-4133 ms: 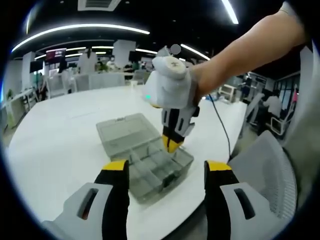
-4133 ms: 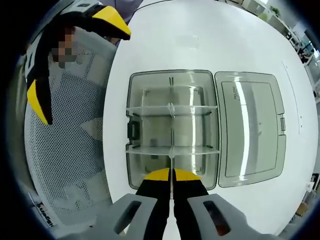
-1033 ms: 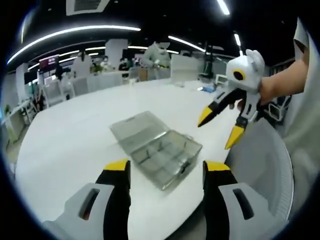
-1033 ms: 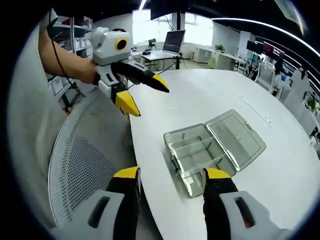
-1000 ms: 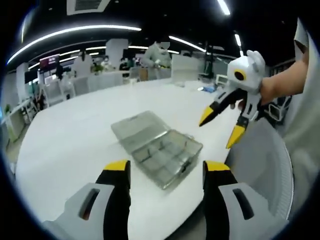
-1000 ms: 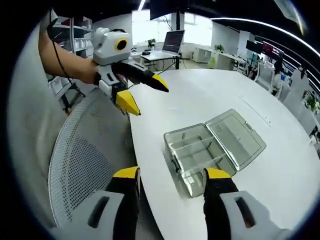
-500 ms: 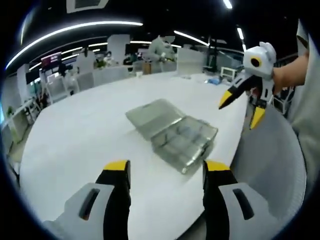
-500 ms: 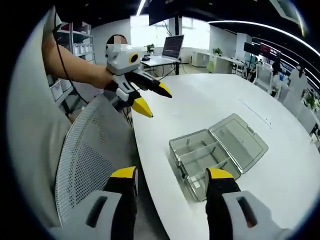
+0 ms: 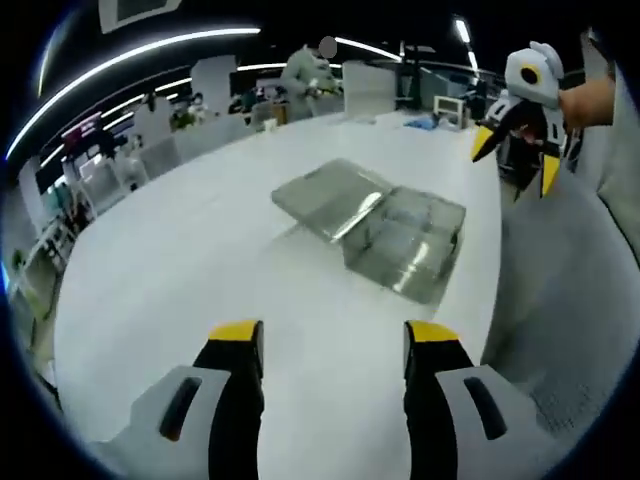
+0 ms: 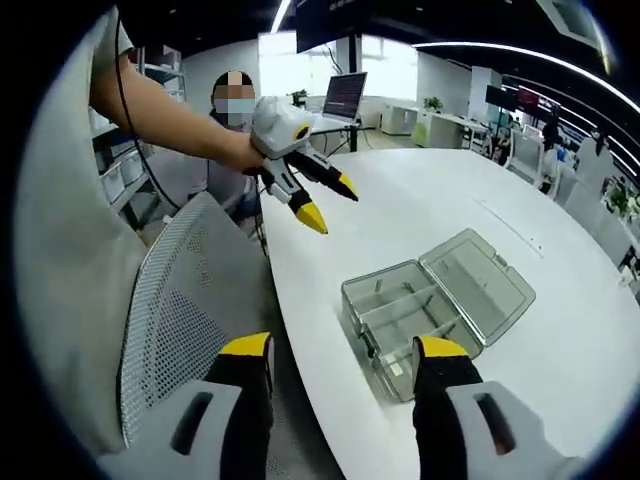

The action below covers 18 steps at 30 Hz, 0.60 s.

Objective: Insert the divider into the dual guide fixture by aligning both edges with the guide slots and pushing it downward to the bottom, including one-sided entry, uneven engagement, binding, and posture correction.

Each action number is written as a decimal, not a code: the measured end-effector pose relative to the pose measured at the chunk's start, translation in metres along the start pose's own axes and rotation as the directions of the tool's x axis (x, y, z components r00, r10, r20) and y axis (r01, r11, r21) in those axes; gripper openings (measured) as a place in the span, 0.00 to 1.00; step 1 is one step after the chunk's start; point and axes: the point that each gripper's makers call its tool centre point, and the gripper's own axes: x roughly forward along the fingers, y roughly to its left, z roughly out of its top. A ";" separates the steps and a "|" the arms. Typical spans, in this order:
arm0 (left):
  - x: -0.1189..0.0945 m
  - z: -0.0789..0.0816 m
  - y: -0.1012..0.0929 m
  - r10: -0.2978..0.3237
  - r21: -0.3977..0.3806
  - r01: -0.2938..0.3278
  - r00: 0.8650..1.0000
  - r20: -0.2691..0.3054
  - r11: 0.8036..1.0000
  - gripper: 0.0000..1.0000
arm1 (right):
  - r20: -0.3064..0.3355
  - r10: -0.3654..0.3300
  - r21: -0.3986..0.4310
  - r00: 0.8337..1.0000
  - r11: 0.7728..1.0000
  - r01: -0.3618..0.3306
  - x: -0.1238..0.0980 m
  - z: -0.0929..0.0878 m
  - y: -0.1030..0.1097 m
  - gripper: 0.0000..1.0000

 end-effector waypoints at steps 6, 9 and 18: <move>0.013 -0.015 0.015 -0.038 0.063 0.043 0.995 -0.087 0.997 0.52 | 0.007 -0.002 0.006 1.000 1.000 0.002 0.000 0.001 0.000 0.53; 0.020 -0.018 0.021 -0.050 0.074 0.058 0.993 -0.107 0.996 0.51 | 0.000 0.001 -0.001 1.000 1.000 -0.001 0.000 -0.001 0.001 0.53; 0.035 -0.033 0.028 -0.111 0.161 0.143 0.974 -0.196 0.976 0.46 | 0.014 -0.013 0.028 1.000 1.000 0.012 0.000 -0.002 -0.004 0.55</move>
